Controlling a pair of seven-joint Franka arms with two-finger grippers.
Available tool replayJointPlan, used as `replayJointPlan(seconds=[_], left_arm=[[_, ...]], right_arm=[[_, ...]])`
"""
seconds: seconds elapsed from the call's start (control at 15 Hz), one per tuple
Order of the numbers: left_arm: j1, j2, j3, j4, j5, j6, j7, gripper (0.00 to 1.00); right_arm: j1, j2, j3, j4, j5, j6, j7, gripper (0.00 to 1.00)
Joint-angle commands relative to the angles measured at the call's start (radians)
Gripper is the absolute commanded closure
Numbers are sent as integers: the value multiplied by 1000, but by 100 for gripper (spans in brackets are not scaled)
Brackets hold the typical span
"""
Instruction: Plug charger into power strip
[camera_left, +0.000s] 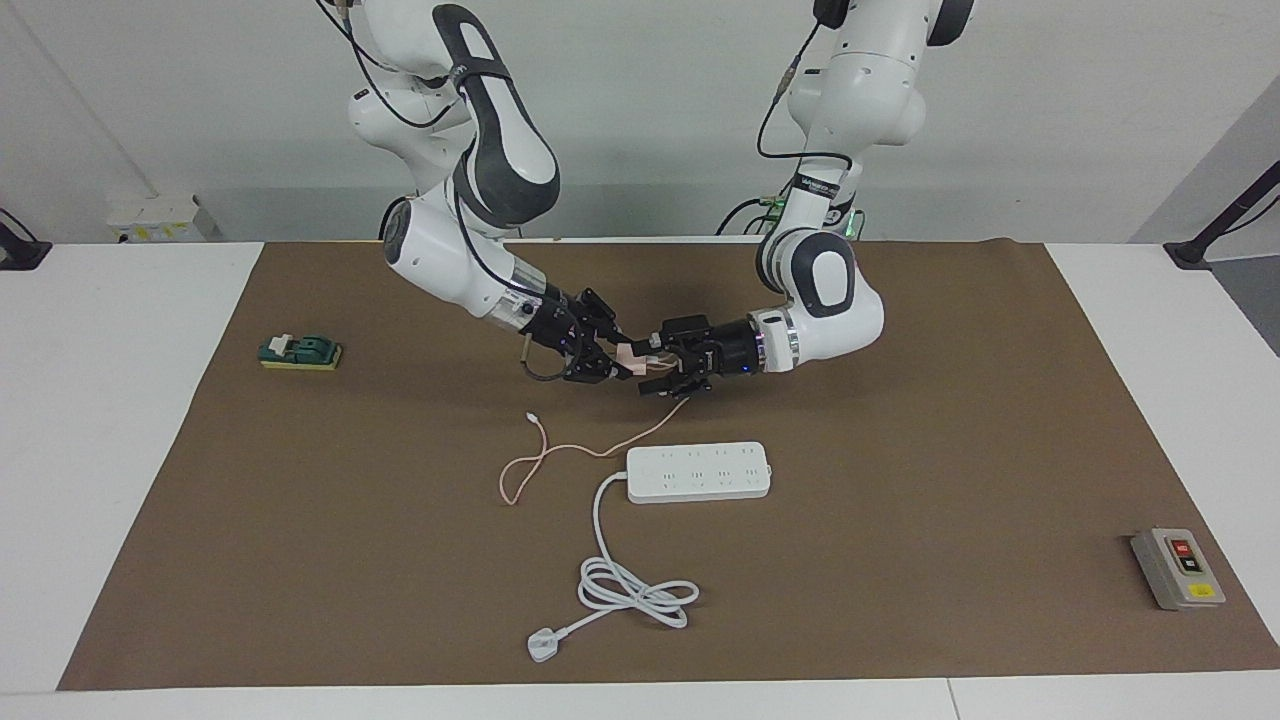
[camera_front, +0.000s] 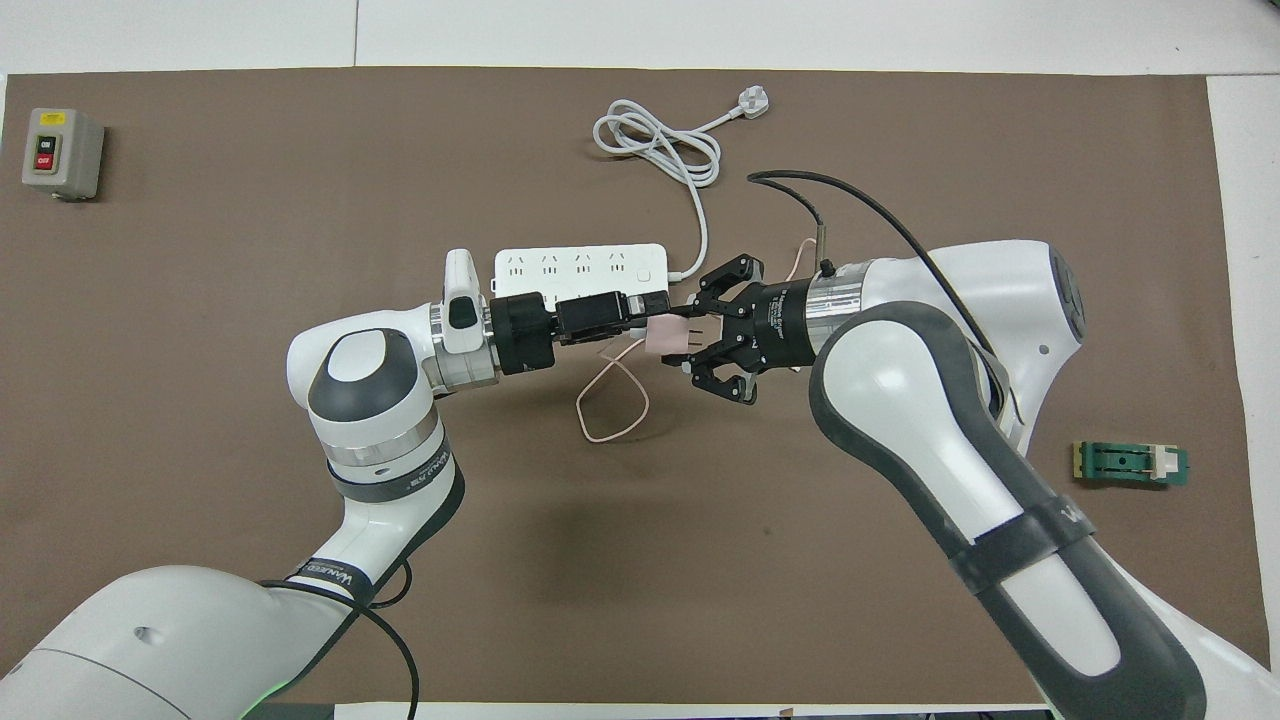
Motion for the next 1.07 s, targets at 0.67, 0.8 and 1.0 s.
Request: replayJointPlan(seconds=[0.67,0.8,1.0], left_arm=[[-11,-21,10,-57,-17,-43,45,0],[-11,-33,10,-68,-17,-40,45,0],[-13,-38,10,-70,-17,-38,46,0]], right_arm=[[3,-26,-1,-31,24,31,-21,100],[3,-26,-1,-31,24,32,-21,100],[3,-26,-1,-31,24,32,-21,100]])
